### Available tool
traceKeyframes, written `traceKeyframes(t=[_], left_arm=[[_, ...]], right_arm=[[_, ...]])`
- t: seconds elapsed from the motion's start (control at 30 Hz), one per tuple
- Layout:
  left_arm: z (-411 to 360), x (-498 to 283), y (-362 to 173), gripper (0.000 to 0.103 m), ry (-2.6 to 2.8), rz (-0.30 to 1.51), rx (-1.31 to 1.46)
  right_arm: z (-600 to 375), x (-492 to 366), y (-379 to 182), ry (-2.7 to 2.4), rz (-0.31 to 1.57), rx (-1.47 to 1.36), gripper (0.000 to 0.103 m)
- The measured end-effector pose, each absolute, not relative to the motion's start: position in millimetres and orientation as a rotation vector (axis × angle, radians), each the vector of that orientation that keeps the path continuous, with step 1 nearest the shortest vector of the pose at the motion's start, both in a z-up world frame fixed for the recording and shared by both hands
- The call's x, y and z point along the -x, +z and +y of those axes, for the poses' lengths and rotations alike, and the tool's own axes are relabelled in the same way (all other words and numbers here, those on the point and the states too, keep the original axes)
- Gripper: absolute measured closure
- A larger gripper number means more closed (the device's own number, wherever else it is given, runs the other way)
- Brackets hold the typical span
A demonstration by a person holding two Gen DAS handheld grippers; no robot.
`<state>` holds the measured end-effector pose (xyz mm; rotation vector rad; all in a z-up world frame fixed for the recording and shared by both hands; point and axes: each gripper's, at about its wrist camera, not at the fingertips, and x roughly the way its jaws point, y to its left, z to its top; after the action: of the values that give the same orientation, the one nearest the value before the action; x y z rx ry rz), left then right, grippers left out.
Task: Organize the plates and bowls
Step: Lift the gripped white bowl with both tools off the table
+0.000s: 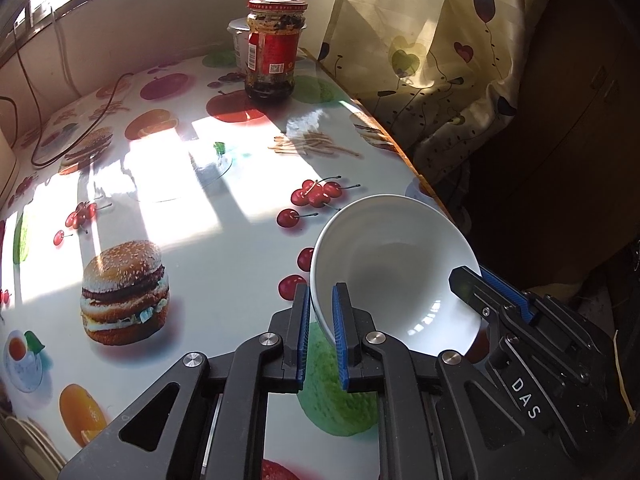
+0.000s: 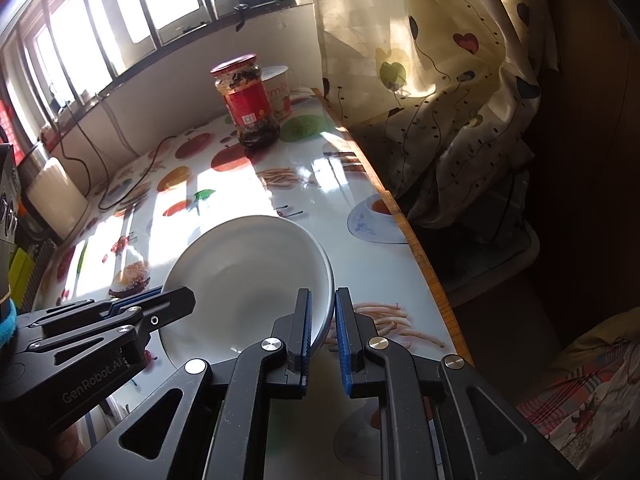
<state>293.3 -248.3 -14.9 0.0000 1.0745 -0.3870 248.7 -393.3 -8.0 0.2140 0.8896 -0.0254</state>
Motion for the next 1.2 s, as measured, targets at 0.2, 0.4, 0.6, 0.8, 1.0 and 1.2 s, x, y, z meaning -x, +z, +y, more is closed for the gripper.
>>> traceKeyframes(t=[0.2, 0.4, 0.6, 0.8, 1.0, 1.2], left_arm=[[-247, -294, -15, 0.091, -0.386, 1.076, 0.003], [-246, -294, -15, 0.091, -0.384, 1.078, 0.004], [-247, -293, -15, 0.091, -0.382, 1.076, 0.004], [-246, -291, -13, 0.091, -0.384, 1.067, 0.006], [-244, -286, -7, 0.091, -0.387, 1.051, 0.011], [-240, -280, 0, 0.091, -0.395, 1.038, 0.02]], right_arm=[[-393, -249, -8, -0.024, 0.889, -0.217, 0.091], [-393, -249, -8, -0.024, 0.889, -0.219, 0.091], [-395, -249, -8, -0.023, 0.889, -0.224, 0.091], [-395, -249, -8, -0.022, 0.886, -0.227, 0.091], [-394, -252, 0, -0.021, 0.876, -0.226, 0.091], [-392, -243, 9, -0.018, 0.858, -0.223, 0.091]])
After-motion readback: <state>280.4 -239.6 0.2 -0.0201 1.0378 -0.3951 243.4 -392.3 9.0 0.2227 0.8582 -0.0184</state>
